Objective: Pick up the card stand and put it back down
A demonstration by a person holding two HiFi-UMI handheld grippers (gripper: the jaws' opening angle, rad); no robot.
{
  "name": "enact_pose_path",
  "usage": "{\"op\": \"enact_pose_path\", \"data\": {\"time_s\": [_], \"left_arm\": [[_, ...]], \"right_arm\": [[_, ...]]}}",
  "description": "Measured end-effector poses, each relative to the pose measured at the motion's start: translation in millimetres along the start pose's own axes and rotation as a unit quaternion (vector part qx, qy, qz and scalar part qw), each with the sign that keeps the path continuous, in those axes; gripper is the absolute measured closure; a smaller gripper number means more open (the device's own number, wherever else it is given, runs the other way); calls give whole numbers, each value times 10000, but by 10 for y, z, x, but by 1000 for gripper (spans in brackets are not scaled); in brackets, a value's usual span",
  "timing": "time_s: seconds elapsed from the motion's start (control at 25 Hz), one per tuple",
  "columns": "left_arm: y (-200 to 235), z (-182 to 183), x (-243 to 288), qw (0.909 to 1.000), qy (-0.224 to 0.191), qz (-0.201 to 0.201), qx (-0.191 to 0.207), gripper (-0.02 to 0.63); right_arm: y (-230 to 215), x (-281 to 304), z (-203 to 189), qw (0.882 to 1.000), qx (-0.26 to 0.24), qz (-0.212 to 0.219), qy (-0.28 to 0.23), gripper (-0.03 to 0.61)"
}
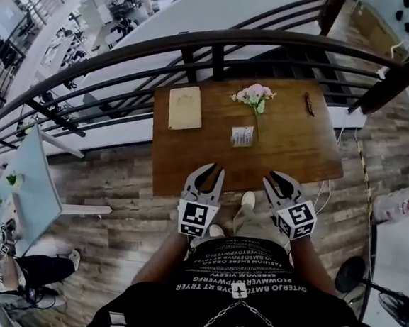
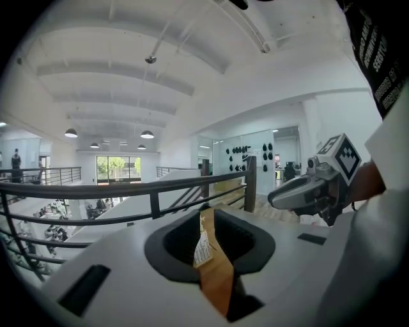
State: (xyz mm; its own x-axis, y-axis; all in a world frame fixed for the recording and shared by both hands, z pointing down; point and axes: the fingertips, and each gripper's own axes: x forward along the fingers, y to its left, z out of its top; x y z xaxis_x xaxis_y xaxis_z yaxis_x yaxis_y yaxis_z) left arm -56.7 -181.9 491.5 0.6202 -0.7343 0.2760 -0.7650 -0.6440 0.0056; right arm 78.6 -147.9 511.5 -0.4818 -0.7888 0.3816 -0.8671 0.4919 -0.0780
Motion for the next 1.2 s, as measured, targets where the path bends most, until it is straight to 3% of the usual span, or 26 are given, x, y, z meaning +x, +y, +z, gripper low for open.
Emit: {"op": "enact_pose_path", "data": {"time_s": [0.36,0.68,1.2], "left_arm": [[294,2,479,9989,228,404,-101,528],[413,73,912,9986,203,455,-166,526],[643,23,1137,9962,322,754,-292,526]], "right_arm": [[-536,556,48,9991,-9,395,178,500],[-880,1049,-69,9964,59,720,447,492],[-1214,1814,-928,9832,44,1263,1319,451]]}}
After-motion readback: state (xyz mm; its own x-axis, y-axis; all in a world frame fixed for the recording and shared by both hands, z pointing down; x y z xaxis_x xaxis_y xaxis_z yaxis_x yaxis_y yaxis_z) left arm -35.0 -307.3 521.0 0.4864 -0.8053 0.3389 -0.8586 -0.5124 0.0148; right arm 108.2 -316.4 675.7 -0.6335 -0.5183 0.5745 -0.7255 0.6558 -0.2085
